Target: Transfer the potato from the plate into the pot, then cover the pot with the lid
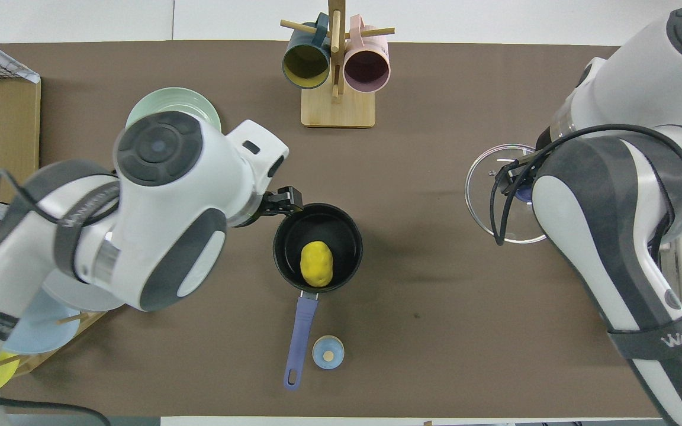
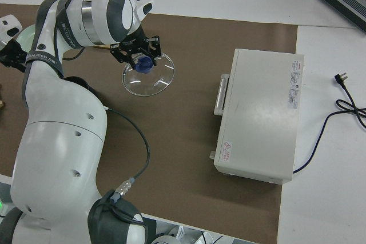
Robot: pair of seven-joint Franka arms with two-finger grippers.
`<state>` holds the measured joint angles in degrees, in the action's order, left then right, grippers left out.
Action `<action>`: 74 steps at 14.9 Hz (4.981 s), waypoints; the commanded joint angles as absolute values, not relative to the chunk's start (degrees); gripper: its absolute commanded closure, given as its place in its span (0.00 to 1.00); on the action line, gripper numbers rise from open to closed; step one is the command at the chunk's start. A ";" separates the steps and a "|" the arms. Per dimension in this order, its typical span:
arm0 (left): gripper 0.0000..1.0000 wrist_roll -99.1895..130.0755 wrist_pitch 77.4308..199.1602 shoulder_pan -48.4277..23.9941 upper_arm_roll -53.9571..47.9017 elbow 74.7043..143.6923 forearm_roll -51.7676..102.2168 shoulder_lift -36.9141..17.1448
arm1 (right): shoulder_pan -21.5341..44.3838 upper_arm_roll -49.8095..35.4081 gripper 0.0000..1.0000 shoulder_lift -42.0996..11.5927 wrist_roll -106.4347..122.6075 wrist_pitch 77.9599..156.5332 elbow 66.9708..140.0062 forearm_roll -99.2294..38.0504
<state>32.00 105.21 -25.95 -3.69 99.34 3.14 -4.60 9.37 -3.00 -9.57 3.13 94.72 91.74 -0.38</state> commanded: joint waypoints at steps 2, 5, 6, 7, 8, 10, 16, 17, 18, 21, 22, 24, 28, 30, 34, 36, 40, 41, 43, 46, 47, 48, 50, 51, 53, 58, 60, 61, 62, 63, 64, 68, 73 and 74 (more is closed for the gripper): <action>0.00 18.16 100.03 -14.19 -3.69 98.00 3.96 0.17 | 9.23 -11.84 1.00 -10.80 -10.51 94.92 87.20 -1.23; 0.00 5.66 99.40 -5.47 -3.60 97.91 3.87 0.44 | 18.59 -14.50 1.00 -15.19 -24.20 101.24 86.40 -0.01; 0.00 4.41 99.40 -3.88 -3.43 97.82 3.78 0.44 | 21.76 -14.68 1.00 -16.16 -28.61 101.86 84.66 1.31; 0.00 4.39 99.32 -2.82 -3.43 97.39 3.26 0.35 | 23.19 -14.68 1.00 -16.61 -31.09 101.95 84.46 1.49; 0.00 4.31 98.10 -2.20 -3.43 96.34 2.99 0.26 | 24.07 -14.68 1.00 -17.05 -32.94 102.39 84.46 1.41; 0.00 4.39 94.15 -1.67 -3.43 93.62 2.90 0.00 | 28.89 -14.42 1.00 -20.28 -34.71 104.58 84.46 2.45; 0.00 4.57 89.21 -2.54 -2.38 92.45 0.53 1.40 | 29.53 -14.59 1.00 -22.59 -36.20 107.14 87.10 6.59; 0.00 4.74 89.21 -2.81 -2.37 93.42 0.53 1.75 | 29.88 -14.59 1.00 -22.59 -38.04 107.75 87.53 6.77; 0.00 4.31 89.30 -3.33 -2.20 94.30 0.53 2.37 | 29.80 -14.59 1.00 -22.50 -38.75 109.15 88.32 6.68; 0.00 2.12 89.30 -3.34 -1.06 93.17 0.61 2.03 | 29.88 -14.59 1.00 -22.59 -38.93 110.39 89.12 6.77; 0.00 0.89 88.77 -3.34 -0.79 92.12 0.62 1.76 | 30.06 -14.68 1.00 -22.59 -38.94 110.48 89.56 6.77; 0.00 -0.61 86.84 -3.34 -0.62 90.27 0.53 1.41 | 30.15 -14.68 1.00 -22.50 -38.94 110.04 89.65 6.68; 0.00 -2.72 86.84 -4.04 1.14 90.09 0.44 1.32 | 30.32 -14.68 1.00 -22.41 -39.46 109.86 89.82 6.68; 0.00 -2.72 86.57 -4.13 1.32 90.44 0.61 1.49 | 30.32 -14.68 1.00 -22.24 -39.46 110.21 90.79 6.68; 0.00 -1.85 86.31 -3.69 0.62 91.05 0.70 1.84 | 30.23 -14.68 1.00 -22.15 -39.46 110.30 91.05 6.68; 0.00 -1.67 86.22 -3.34 -0.08 91.05 0.70 1.85 | 30.23 -14.68 1.00 -22.15 -39.55 110.56 91.05 6.77; 0.00 -0.97 86.05 -1.76 -2.10 91.05 0.79 1.76 | 30.32 -14.68 1.00 -21.53 -40.43 114.60 93.95 6.77; 0.00 -0.97 86.04 -1.58 -2.20 90.97 0.79 1.76 | 30.32 -14.68 1.00 -21.45 -40.43 114.61 94.13 6.77; 0.00 -1.05 85.78 -1.58 -2.20 90.97 0.79 1.76 | 30.23 -14.68 1.00 -21.45 -40.43 114.61 94.22 6.77; 0.00 -1.32 85.87 -1.67 -2.11 91.14 0.79 2.11 | 29.88 -14.68 1.00 -21.10 -40.25 114.61 95.01 6.68; 0.00 -1.32 85.96 -1.67 -2.11 91.23 0.79 2.20 | 29.80 -14.68 1.00 -21.09 -40.25 114.61 95.10 6.68; 0.00 -1.14 86.31 -1.67 -2.02 91.49 0.79 2.20 | 29.62 -14.68 1.00 -21.09 -40.17 114.61 95.10 6.68; 0.00 -1.05 86.40 -1.67 -2.02 91.58 0.79 2.20 | 29.62 -14.68 0.78 -21.09 -40.17 114.70 95.19 6.68; 0.00 -1.14 86.40 -1.67 -2.02 91.58 0.79 2.28 | 29.62 -14.68 0.27 -21.09 -40.17 115.22 95.19 6.68; 0.00 -1.23 86.48 -1.58 -1.93 91.58 0.79 2.29 | 29.62 -14.68 0.00 -21.09 -40.08 115.58 95.36 6.68; 0.00 -1.32 86.31 -1.67 -1.85 91.58 0.79 2.29 | 28.83 -14.42 0.00 -20.83 -39.99 113.83 91.86 7.03; 0.00 -1.32 86.22 -1.67 -1.85 91.58 0.79 2.29 | 27.25 -14.33 0.00 -19.43 -39.99 108.83 88.52 7.03; 0.00 -1.32 86.22 -1.67 -1.85 91.58 0.79 2.29 | 26.20 -14.15 0.00 -18.29 -39.82 107.07 87.29 7.03; 0.00 -1.32 86.31 -1.67 -1.85 91.58 0.79 2.29 | 24.28 -14.15 0.00 -17.41 -39.47 104.53 85.80 7.03; 0.00 -1.32 86.22 -1.67 -1.85 91.58 0.79 2.29 | 21.82 -14.32 0.00 -16.71 -37.81 101.63 84.13 6.86; 0.00 -1.32 86.31 -1.67 -1.85 91.58 0.79 2.29 | 19.45 -14.41 0.00 -16.35 -33.79 98.47 82.28 6.86; 0.00 -1.32 86.31 -1.67 -1.85 91.58 0.79 2.29 | 8.73 -14.24 0.00 -10.30 -22.70 91.07 82.52 6.59; 0.00 -1.32 86.22 -1.67 -1.85 91.58 0.79 2.29 | 0.27 -13.10 0.00 -6.77 -7.21 85.87 85.17 6.06; 0.00 -1.32 86.22 -1.67 -1.85 91.58 0.79 2.29 | 0.44 -11.62 0.00 -6.42 -7.38 85.70 85.95 6.06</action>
<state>-1.55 86.82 -2.26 -1.36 90.65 1.49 1.00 0.92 -12.75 -8.32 -8.76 85.83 82.90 6.30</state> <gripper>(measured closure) 0.000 0.000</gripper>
